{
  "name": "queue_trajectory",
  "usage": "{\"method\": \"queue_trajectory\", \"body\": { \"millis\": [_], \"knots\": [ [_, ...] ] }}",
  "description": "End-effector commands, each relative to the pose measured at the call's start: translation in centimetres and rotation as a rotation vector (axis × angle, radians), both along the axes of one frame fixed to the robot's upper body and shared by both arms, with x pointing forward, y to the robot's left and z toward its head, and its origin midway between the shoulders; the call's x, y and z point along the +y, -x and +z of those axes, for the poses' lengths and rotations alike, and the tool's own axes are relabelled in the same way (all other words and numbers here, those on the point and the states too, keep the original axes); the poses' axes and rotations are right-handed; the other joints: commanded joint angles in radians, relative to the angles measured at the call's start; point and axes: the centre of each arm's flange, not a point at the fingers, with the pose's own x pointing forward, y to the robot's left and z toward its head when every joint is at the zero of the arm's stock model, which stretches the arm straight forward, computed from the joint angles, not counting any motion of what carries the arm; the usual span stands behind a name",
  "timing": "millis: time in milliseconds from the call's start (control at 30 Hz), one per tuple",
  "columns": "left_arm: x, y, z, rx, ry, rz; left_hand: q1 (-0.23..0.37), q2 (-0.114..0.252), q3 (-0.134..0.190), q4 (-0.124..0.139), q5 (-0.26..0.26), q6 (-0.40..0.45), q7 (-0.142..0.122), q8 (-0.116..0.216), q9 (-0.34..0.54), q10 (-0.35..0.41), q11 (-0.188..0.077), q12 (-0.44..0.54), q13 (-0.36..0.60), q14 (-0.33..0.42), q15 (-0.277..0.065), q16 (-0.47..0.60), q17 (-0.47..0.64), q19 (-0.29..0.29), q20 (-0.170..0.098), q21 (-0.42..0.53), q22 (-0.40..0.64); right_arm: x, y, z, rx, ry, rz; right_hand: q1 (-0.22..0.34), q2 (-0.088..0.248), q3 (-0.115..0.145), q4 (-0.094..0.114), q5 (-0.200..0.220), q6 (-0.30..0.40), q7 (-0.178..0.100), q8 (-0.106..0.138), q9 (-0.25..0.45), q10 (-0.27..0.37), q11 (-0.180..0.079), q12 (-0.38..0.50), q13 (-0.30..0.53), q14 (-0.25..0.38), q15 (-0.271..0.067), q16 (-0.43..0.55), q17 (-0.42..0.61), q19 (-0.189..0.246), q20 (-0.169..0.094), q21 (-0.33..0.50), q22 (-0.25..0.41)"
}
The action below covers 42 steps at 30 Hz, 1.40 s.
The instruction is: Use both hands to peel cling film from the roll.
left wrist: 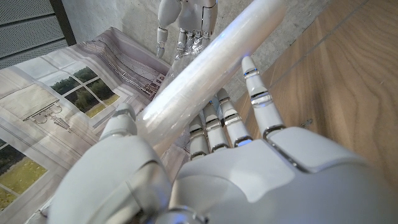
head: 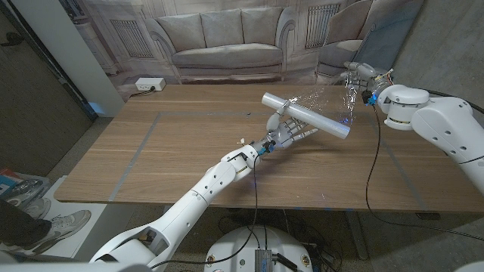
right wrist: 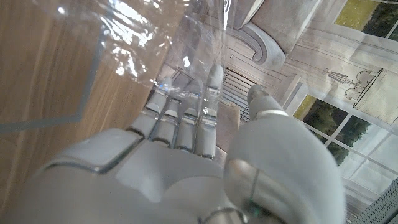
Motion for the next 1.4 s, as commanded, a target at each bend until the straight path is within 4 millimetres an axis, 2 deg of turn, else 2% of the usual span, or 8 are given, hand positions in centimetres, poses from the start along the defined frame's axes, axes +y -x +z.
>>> {"method": "queue_trajectory", "body": {
  "millis": [33,67,100,167,300,367,833,1400],
  "knots": [
    [0.2,0.0,0.2,-0.007,-0.003,-0.012,0.001,0.001,0.005,0.004,-0.001,-0.009,0.002,-0.004,0.0,0.0,0.0,-0.001,0.002,0.005,0.0,-0.006,0.002,0.007,0.002,0.006,0.003,0.5,-0.3,-0.3,-0.07,-0.035,0.018,-0.132,-0.012,-0.066,0.053,0.0,-0.085,0.042,-0.05,-0.008,-0.018,0.061,0.003,0.005,0.02,0.024,0.012,0.006,0.054,-0.009,0.02,0.001],
    [0.2,-0.1,0.2,-0.009,0.0,-0.02,0.001,0.001,0.004,0.004,-0.001,-0.01,0.002,-0.004,0.0,-0.001,0.001,-0.001,0.002,0.004,0.0,-0.006,0.002,0.007,0.001,0.005,0.003,0.6,-0.3,-0.3,-0.075,-0.039,0.019,-0.156,-0.012,-0.078,0.062,0.001,-0.118,0.053,-0.065,-0.008,-0.028,0.071,0.002,0.006,0.024,0.034,0.012,0.006,0.059,-0.009,0.019,0.0],
    [0.3,0.0,0.2,-0.007,-0.002,-0.017,0.0,0.001,0.004,0.004,-0.001,-0.009,0.001,-0.004,0.0,-0.002,0.001,-0.002,0.002,0.005,0.0,-0.006,0.002,0.007,0.001,0.005,0.003,0.7,-0.4,-0.4,-0.078,-0.04,0.012,-0.166,-0.013,-0.083,0.065,0.001,-0.135,0.054,-0.073,-0.007,-0.035,0.075,0.0,0.006,0.024,0.036,0.011,0.006,0.06,-0.009,0.018,-0.001],
    [0.5,0.1,0.2,-0.015,-0.002,-0.021,-0.001,0.0,0.004,0.005,-0.001,-0.012,0.003,-0.005,0.0,-0.003,0.002,-0.003,0.002,0.005,0.0,-0.007,0.002,0.007,0.002,0.005,0.003,1.0,-0.3,-0.4,-0.078,-0.042,0.0,-0.198,-0.016,-0.099,0.074,0.002,-0.211,0.054,-0.106,-0.007,-0.062,0.083,-0.004,0.009,0.019,0.045,0.007,0.005,0.061,-0.007,0.014,-0.002],
    [0.9,0.2,0.2,-0.018,-0.001,-0.023,-0.002,-0.001,0.003,0.006,-0.001,-0.012,0.002,-0.006,0.0,-0.003,0.006,-0.003,0.002,0.004,0.0,-0.007,0.002,0.006,0.003,0.005,0.003,1.3,-0.4,-0.7,-0.085,-0.057,-0.006,-0.212,-0.013,-0.108,0.071,0.005,-0.352,0.027,-0.166,-0.02,-0.104,0.084,-0.005,0.012,0.014,0.053,0.003,0.002,0.049,0.005,0.0,-0.003],
    [1.1,0.3,0.2,-0.014,0.001,-0.024,-0.003,-0.001,0.002,0.006,-0.001,-0.013,0.001,-0.006,0.0,-0.003,0.006,-0.004,0.002,0.003,0.0,-0.008,0.002,0.005,0.003,0.004,0.003,1.5,-0.3,-0.8,-0.089,-0.063,-0.012,-0.216,-0.011,-0.11,0.068,0.006,-0.419,0.015,-0.182,-0.032,-0.119,0.076,-0.006,0.011,0.006,0.063,0.001,0.001,0.043,0.014,-0.006,-0.002],
    [2.1,0.4,0.4,-0.034,-0.005,-0.039,-0.009,-0.003,-0.001,0.009,-0.001,-0.017,0.003,-0.009,0.0,-0.004,0.009,-0.006,0.003,-0.003,0.002,-0.01,0.003,0.004,0.004,0.004,0.003,2.7,1.5,-1.2,-0.125,-0.049,-0.04,-0.217,-0.005,-0.109,0.065,0.007,-0.418,0.009,-0.17,-0.045,-0.135,0.071,-0.008,0.009,-0.009,0.061,-0.003,0.001,0.024,0.016,-0.016,-0.002],
    [5.6,-1.4,-1.0,0.031,-0.026,-0.06,-0.013,-0.003,-0.002,0.012,-0.001,-0.019,0.003,-0.012,-0.001,-0.006,0.008,-0.009,0.003,-0.006,0.0,-0.012,0.003,0.003,0.001,0.003,0.003,7.6,3.6,-2.9,-0.175,-0.02,-0.046,-0.224,0.001,-0.11,0.063,0.008,-0.378,0.005,-0.153,-0.06,-0.138,0.057,-0.002,0.007,-0.03,0.059,-0.005,0.001,-0.014,0.021,-0.035,0.0]
  ]
}}
